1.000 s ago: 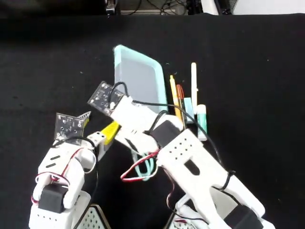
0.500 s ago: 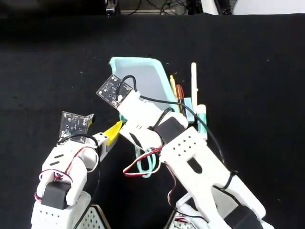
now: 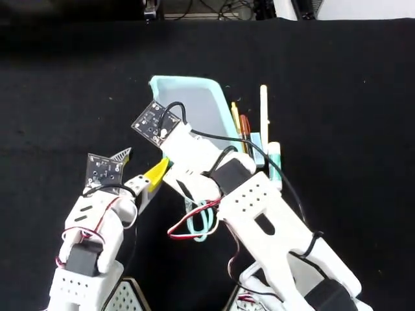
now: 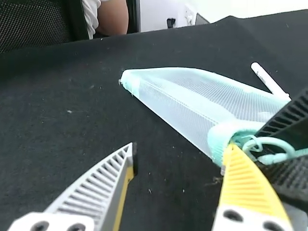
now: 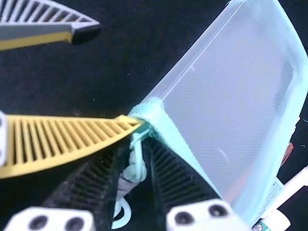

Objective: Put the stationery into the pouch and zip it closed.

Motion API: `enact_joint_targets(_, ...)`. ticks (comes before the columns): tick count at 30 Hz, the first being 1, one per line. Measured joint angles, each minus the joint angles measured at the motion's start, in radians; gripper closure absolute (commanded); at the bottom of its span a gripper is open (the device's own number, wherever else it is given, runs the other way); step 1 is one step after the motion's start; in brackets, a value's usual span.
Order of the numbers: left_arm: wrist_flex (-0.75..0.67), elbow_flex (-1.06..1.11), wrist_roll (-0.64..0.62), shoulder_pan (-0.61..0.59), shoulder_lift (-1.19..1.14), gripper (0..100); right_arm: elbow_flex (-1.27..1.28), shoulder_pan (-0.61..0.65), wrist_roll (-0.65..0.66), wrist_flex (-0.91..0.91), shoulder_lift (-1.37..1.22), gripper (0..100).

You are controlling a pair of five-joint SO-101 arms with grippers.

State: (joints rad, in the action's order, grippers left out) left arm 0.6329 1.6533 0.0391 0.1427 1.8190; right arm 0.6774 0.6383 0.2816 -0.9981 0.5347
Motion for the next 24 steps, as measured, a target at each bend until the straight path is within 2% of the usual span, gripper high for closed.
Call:
enact_joint_targets(6,-0.026,0.012,0.0,0.0,0.0,73,0.0,0.0,0.0,0.0,0.0,98.6)
enact_joint_targets(8,-0.026,0.012,0.0,0.0,0.0,83,0.0,0.0,0.0,0.0,0.0,98.6)
enact_joint_targets(10,-0.026,0.012,0.0,0.008,0.0,97,0.0,0.005,0.0,0.0,0.0,98.6)
enact_joint_targets(11,-0.026,0.012,0.0,0.009,0.0,98,0.002,0.005,0.0,0.0,0.0,98.6)
enact_joint_targets(13,-0.026,0.012,0.0,0.009,0.0,95,0.014,0.005,-0.002,0.0,0.0,98.6)
enact_joint_targets(15,-0.021,0.012,0.0,0.011,0.0,97,0.02,0.005,-0.002,0.002,0.0,98.6)
enact_joint_targets(21,-0.005,0.012,-0.002,0.009,-0.002,97,0.02,0.005,-0.002,0.002,0.0,98.6)
enact_joint_targets(24,0.025,-0.006,-0.002,-0.051,-0.002,97,0.02,0.0,-0.002,-0.003,0.0,98.6)
